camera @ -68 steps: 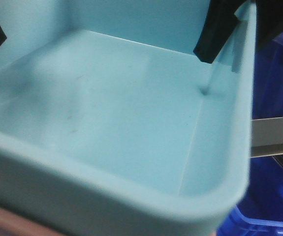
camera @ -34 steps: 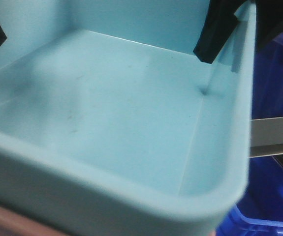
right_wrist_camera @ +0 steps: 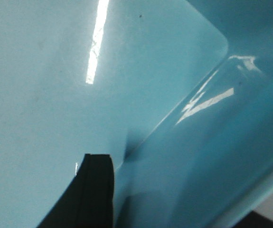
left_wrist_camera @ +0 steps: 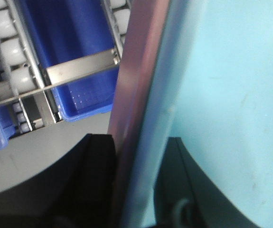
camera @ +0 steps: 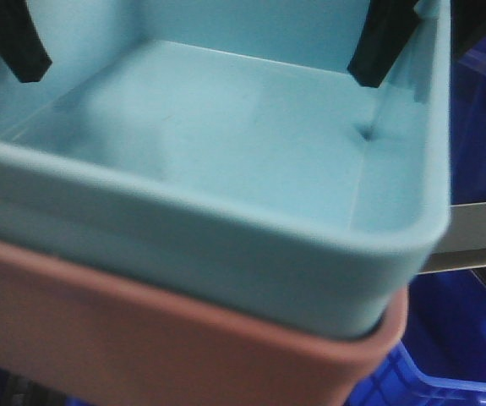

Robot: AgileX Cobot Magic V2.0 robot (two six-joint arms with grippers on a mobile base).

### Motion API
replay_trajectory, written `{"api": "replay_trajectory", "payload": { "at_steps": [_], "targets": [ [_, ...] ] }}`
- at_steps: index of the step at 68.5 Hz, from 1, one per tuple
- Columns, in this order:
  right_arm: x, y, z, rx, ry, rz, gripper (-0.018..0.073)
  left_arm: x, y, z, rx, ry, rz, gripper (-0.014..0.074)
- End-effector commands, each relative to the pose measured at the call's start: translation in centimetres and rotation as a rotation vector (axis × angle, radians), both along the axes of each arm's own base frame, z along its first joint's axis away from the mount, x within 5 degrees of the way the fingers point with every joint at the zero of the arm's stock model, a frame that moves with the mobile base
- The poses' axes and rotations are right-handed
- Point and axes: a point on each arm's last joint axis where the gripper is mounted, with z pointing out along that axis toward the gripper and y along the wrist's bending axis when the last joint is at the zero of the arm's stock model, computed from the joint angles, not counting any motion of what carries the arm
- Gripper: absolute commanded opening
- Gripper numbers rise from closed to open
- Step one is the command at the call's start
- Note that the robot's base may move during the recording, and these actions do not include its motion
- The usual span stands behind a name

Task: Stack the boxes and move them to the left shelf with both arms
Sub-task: 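Raise the stacked bins with both grippers over the shelf's front rail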

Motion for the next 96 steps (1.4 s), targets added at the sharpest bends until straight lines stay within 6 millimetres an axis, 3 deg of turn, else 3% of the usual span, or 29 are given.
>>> {"api": "replay_trajectory", "payload": {
  "at_steps": [1, 24, 57, 80, 96],
  "targets": [
    [0.6, 0.7, 4.6, 0.126, -0.254, 0.064, 0.0060, 0.1, -2.7, 3.9, -0.232, -0.129, -0.102, -0.0003],
    [5.0, 1.5, 6.1, 0.051, -0.274, 0.106, 0.0060, 4.3, -4.4, 6.9, -0.199, -0.265, -0.087, -0.0003],
    [13.5, 5.9, 4.5, 0.023, -0.279, 0.144, 0.0060, 10.4, -2.7, 6.5, -0.241, -0.414, 0.053, -0.0003],
    [16.7, 7.6, 4.7, 0.086, -0.375, 0.129, 0.0060, 13.0, -0.7, 7.8, -0.347, -0.600, 0.140, -0.0003],
    [18.6, 7.2, 4.8, 0.136, -0.500, 0.075, 0.0060, 15.8, -1.5, 6.0, -0.388, -0.684, 0.149, -0.0003]
  ]
}}
